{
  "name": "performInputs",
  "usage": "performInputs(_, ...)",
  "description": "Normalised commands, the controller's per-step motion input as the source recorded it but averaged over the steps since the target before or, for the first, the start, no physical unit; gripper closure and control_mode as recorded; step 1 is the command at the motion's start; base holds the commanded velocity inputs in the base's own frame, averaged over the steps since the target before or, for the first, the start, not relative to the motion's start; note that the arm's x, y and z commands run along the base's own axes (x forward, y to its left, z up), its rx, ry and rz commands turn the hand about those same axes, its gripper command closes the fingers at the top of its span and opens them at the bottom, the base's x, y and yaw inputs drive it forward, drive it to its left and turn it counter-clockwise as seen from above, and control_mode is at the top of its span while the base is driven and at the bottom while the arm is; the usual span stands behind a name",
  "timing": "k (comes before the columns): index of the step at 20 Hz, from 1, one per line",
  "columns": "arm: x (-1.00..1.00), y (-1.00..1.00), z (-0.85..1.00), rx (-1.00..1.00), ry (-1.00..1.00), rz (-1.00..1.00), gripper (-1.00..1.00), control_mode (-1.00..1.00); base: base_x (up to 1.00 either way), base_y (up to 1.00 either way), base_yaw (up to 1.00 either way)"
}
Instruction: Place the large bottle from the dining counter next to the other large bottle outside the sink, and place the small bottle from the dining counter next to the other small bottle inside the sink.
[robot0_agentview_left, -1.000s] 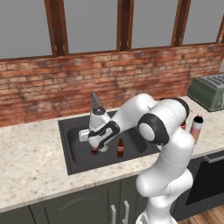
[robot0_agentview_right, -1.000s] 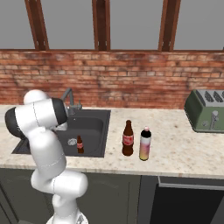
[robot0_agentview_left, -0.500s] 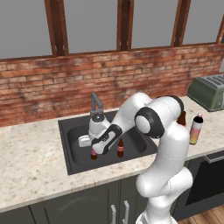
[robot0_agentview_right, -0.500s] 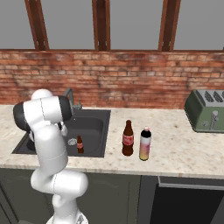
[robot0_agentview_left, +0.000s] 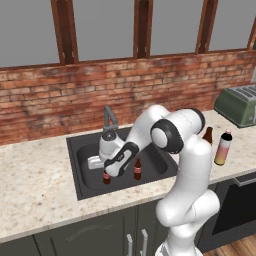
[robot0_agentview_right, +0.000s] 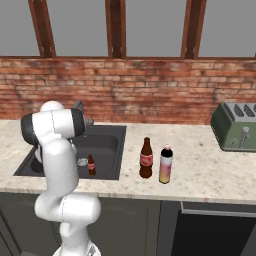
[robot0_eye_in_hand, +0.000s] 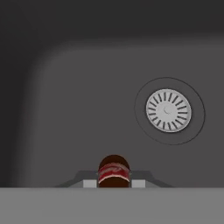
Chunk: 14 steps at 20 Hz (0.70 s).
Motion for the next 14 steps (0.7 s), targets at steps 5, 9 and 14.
performInputs(5, 0.00, 0.00, -0.12, 0.00, 0.01, 0.00, 1.00, -1.00, 0.00, 0.00, 0.00)
performInputs(9, 0.00, 0.00, 0.00, 0.00, 0.00, 0.00, 1.00, -1.00, 0.00, 0.00, 0.00)
performInputs(14, 0.00, 0.00, 0.00, 0.00, 0.00, 0.00, -1.00, -1.00, 0.00, 0.00, 0.00)
